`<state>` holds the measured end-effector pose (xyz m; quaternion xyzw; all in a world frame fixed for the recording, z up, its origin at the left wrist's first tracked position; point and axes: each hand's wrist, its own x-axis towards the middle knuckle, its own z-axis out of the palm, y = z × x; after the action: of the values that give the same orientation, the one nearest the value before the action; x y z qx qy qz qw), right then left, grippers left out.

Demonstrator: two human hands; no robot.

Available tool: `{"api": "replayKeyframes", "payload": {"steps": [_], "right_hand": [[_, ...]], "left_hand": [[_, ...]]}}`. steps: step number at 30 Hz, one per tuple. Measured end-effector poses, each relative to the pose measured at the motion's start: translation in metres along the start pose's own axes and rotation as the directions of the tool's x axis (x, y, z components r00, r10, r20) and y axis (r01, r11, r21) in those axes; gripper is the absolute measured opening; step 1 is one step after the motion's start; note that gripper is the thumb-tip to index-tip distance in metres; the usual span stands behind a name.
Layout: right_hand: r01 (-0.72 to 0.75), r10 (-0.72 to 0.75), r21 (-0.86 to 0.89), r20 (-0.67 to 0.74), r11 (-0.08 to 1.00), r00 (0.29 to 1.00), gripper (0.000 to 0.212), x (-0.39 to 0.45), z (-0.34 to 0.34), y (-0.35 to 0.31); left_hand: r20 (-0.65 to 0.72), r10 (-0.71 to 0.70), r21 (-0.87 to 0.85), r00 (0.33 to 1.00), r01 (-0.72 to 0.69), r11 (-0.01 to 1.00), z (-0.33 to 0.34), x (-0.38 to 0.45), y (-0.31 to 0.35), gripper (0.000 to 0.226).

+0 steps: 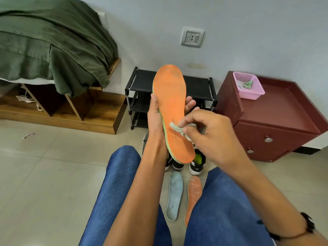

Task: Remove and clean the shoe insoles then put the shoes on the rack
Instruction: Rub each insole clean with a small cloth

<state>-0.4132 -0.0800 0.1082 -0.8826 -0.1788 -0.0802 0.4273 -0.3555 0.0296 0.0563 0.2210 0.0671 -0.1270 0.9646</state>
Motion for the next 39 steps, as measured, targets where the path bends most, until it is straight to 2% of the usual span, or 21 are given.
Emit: {"api": "replayKeyframes", "payload": {"steps": [3, 5, 7, 10, 14, 16, 18, 19, 21, 23, 25, 27, 29, 32, 35, 39], "right_hand": [[0.168, -0.18, -0.305, -0.013, 0.937, 0.984, 0.014, 0.013, 0.02, 0.003], [0.23, -0.253, -0.403, -0.004, 0.886, 0.967, 0.016, 0.027, 0.028, 0.01], [0.272, -0.31, -0.446, -0.013, 0.853, 0.95, 0.021, 0.045, 0.029, 0.017], [0.273, -0.328, -0.471, -0.035, 0.839, 0.944, 0.016, 0.072, 0.025, 0.025], [0.184, -0.267, -0.56, -0.069, 0.807, 0.961, 0.007, 0.099, 0.022, 0.036], [0.062, -0.143, -0.459, -0.144, 0.886, 0.979, 0.01, 0.107, 0.017, 0.038], [-0.039, -0.002, -0.2, -0.204, 0.979, 0.979, 0.013, 0.106, 0.01, 0.037], [-0.054, 0.028, -0.119, -0.213, 0.991, 0.977, 0.013, 0.102, 0.008, 0.036], [-0.039, 0.02, -0.09, -0.202, 0.995, 0.979, 0.013, 0.092, 0.009, 0.032], [0.008, -0.024, -0.085, -0.188, 0.996, 0.982, 0.012, 0.08, 0.013, 0.027], [0.116, -0.134, -0.109, -0.182, 0.987, 0.974, 0.011, 0.065, 0.017, 0.022], [0.274, -0.306, -0.203, -0.147, 0.94, 0.941, 0.008, 0.044, 0.022, 0.022], [0.353, -0.396, -0.295, -0.099, 0.888, 0.913, 0.004, 0.025, 0.03, 0.024], [0.356, -0.394, -0.314, -0.065, 0.88, 0.917, 0.002, 0.03, 0.034, 0.03], [0.315, -0.361, -0.306, -0.106, 0.898, 0.926, 0.005, 0.066, 0.027, 0.034], [0.251, -0.339, -0.418, -0.15, 0.873, 0.929, 0.01, 0.114, 0.021, 0.046]], "left_hand": [[0.002, -0.013, 0.041, 1.0, 0.013, 0.999, 0.003, 0.0, -0.005, 0.084], [-0.026, 0.017, 0.063, 1.0, -0.016, 0.998, 0.003, 0.001, -0.009, 0.081], [-0.002, 0.054, 0.079, 0.999, -0.054, 0.995, 0.005, 0.001, -0.012, 0.066], [-0.118, 0.131, 0.188, 0.984, -0.107, 0.976, 0.007, 0.004, -0.014, 0.048], [-0.069, 0.105, 0.179, 0.992, -0.092, 0.98, 0.006, 0.007, -0.019, 0.043], [-0.013, 0.046, 0.106, 0.999, -0.044, 0.993, 0.007, 0.002, -0.016, 0.041], [0.061, -0.007, 0.087, 0.998, 0.001, 0.996, 0.007, 0.0, -0.012, 0.042], [0.078, -0.015, 0.088, 0.997, 0.008, 0.996, 0.008, -0.002, -0.01, 0.042], [0.101, -0.008, 0.077, 0.995, 0.0, 0.997, 0.008, -0.001, -0.007, 0.043], [0.089, 0.0, 0.075, 0.996, -0.006, 0.997, 0.007, 0.001, -0.006, 0.05], [0.063, -0.01, 0.057, 0.998, 0.006, 0.998, 0.003, 0.005, -0.005, 0.063], [0.04, -0.03, 0.055, 0.999, 0.028, 0.998, 0.0, 0.005, -0.001, 0.083], [0.06, -0.064, 0.072, 0.996, 0.06, 0.996, -0.003, 0.008, 0.0, 0.099], [0.021, -0.055, 0.142, 0.998, 0.051, 0.989, -0.004, 0.01, -0.007, 0.1], [-0.045, -0.024, 0.108, 0.999, 0.029, 0.994, -0.005, 0.013, -0.013, 0.081], [0.039, -0.087, 0.183, 0.995, 0.078, 0.98, -0.002, 0.012, -0.016, 0.08]]}}
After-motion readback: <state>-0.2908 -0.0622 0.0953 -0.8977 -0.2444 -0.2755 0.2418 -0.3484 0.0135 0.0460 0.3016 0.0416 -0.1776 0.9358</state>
